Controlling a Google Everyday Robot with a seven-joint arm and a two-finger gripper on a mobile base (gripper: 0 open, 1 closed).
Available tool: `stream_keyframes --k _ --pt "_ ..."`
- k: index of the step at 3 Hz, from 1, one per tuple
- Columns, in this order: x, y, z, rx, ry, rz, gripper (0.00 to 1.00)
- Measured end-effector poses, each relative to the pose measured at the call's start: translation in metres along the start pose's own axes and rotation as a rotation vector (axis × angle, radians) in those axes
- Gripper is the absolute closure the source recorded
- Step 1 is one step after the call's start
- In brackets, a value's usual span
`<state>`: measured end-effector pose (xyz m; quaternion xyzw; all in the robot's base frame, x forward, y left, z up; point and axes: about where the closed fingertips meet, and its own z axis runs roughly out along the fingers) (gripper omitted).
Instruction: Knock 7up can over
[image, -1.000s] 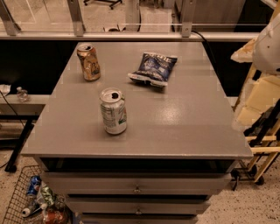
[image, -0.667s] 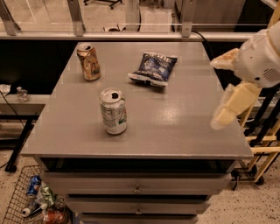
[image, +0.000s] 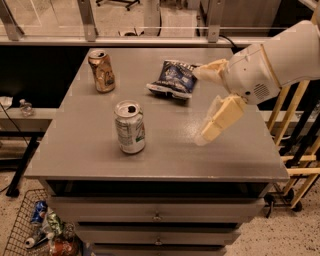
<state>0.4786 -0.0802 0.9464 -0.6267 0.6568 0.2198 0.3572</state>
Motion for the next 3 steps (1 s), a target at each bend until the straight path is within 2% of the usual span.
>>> stream_keyframes --k 1,2,3 --pt "0.001 0.000 -0.001 0.002 0.002 0.002 0.00" --pt "-0.001 0.008 0.024 -0.056 -0.054 0.013 0.00" --pt "-0.003 0.015 0.055 -0.105 -0.144 0.024 0.00"
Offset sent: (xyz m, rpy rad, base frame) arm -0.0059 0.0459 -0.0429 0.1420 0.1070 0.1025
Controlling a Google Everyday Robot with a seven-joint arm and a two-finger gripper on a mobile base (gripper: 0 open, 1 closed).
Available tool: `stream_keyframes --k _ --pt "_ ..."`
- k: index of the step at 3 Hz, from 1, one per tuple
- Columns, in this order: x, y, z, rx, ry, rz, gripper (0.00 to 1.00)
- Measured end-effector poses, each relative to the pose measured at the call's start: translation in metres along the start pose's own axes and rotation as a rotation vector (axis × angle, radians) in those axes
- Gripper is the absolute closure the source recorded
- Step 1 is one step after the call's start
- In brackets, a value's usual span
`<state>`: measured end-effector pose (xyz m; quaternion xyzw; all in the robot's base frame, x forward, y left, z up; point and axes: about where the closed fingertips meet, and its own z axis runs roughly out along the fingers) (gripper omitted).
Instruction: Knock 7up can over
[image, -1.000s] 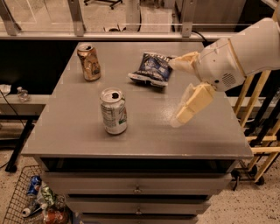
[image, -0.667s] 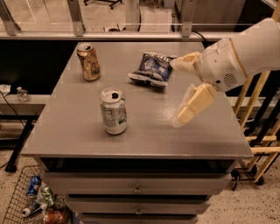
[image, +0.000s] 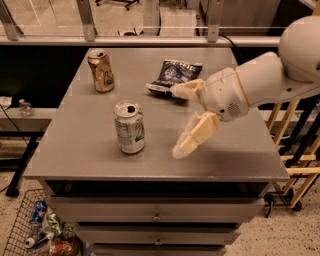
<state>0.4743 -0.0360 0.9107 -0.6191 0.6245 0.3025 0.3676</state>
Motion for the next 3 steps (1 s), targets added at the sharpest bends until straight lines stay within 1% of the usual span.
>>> stream_keyframes --k 2,3 --pt "-0.007 0.000 0.051 0.011 -0.102 -0.019 0.00" --pt "-0.008 -0.002 0.075 0.013 -0.142 -0.017 0.00"
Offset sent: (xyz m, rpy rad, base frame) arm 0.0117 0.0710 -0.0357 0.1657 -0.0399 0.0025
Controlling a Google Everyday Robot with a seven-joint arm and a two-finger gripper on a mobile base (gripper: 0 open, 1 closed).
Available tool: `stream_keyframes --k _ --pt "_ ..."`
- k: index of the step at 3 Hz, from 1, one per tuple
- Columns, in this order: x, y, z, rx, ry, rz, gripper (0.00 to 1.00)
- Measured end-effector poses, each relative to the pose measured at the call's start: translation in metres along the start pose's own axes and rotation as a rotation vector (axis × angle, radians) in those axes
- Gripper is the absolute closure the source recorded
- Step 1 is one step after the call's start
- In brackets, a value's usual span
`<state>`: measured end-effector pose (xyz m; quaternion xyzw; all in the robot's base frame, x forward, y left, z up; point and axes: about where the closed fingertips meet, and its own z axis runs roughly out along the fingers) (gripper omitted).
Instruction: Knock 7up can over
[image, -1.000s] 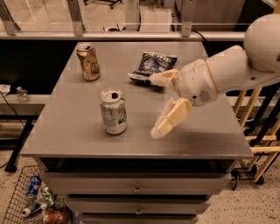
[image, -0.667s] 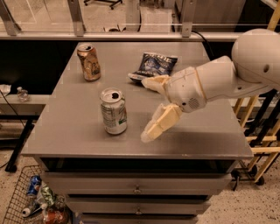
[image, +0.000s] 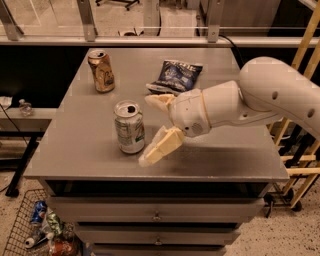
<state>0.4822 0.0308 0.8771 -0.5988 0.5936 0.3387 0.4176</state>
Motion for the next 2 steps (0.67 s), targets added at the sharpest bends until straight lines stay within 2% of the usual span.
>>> stream_keyframes --k 1,2 --pt "0.000 -0.001 0.020 -0.012 -0.041 0.008 0.00" --pt "-0.002 -0.003 0.034 -0.023 -0.079 0.019 0.15"
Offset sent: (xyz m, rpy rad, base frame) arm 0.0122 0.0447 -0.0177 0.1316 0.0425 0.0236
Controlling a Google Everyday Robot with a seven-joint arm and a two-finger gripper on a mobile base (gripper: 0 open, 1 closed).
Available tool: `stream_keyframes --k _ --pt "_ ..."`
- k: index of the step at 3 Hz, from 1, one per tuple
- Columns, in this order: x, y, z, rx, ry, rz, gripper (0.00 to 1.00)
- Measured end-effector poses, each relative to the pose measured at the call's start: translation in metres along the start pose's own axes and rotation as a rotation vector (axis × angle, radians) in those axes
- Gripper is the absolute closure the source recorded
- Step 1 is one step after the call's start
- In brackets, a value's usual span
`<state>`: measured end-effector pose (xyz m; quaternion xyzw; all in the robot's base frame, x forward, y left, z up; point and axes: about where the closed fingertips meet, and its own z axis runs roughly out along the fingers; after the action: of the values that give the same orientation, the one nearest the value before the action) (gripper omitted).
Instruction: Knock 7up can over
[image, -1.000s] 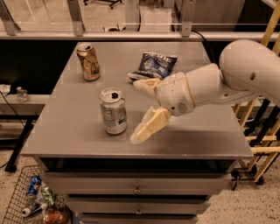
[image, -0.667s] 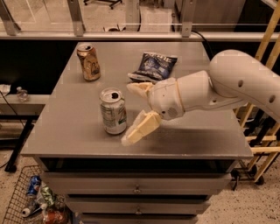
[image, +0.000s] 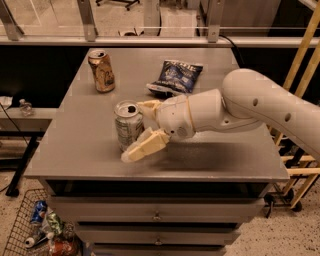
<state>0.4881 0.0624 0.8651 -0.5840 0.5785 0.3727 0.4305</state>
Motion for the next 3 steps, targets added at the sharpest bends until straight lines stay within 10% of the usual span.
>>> stream_keyframes --k 3 --pt "-0.028 -0.021 0.015 -0.035 -0.047 -0.056 0.87"
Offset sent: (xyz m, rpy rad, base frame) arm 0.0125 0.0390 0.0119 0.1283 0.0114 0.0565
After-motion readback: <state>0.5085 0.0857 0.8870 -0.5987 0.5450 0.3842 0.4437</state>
